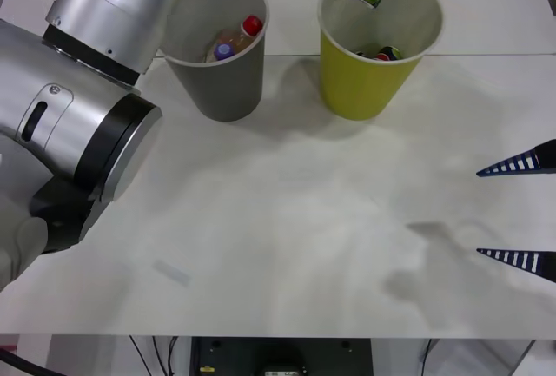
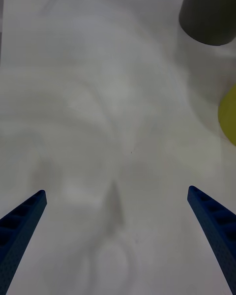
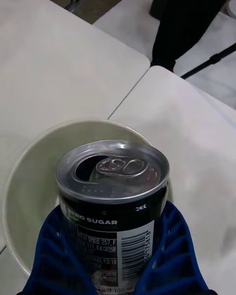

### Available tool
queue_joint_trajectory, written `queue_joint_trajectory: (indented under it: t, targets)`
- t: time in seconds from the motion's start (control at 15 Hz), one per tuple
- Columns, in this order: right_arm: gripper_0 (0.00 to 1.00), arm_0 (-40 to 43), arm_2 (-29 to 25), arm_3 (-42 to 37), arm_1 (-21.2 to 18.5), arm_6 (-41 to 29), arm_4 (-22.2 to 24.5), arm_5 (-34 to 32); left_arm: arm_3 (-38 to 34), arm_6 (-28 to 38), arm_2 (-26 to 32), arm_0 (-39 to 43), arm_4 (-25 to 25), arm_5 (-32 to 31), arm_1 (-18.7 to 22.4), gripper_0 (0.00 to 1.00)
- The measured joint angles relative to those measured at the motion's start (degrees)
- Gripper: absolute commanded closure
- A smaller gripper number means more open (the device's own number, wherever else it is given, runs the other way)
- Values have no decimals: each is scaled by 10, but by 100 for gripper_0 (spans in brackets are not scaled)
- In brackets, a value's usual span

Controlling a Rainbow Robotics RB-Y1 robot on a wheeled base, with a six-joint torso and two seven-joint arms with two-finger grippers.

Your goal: Put the can into the green bin and the plastic bottle into the gray bin

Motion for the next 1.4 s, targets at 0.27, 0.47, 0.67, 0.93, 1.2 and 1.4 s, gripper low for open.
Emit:
queue_joint_trajectory:
  t: [0.27, 0.47, 0.67, 0.93, 1.2, 1.4]
  targets:
    - [0, 0, 0, 0, 0, 0, 0, 0, 16, 20, -56, -1, -2, 67, -1, 85]
    - [0, 0, 0, 0, 0, 0, 0, 0, 17, 21, -68, -1, 0, 76, -1, 0]
    - [0, 0, 0, 0, 0, 0, 0, 0, 17, 9, -69, 0, 6, 69, -1, 0]
    - [0, 0, 0, 0, 0, 0, 0, 0, 14, -42, -69, 13, 52, 46, 23, 0]
    - [0, 0, 0, 0, 0, 0, 0, 0, -43, -63, -69, 51, 133, 14, 93, 0]
    - [0, 0, 0, 0, 0, 0, 0, 0, -110, -67, -69, 86, 184, -21, 160, 0]
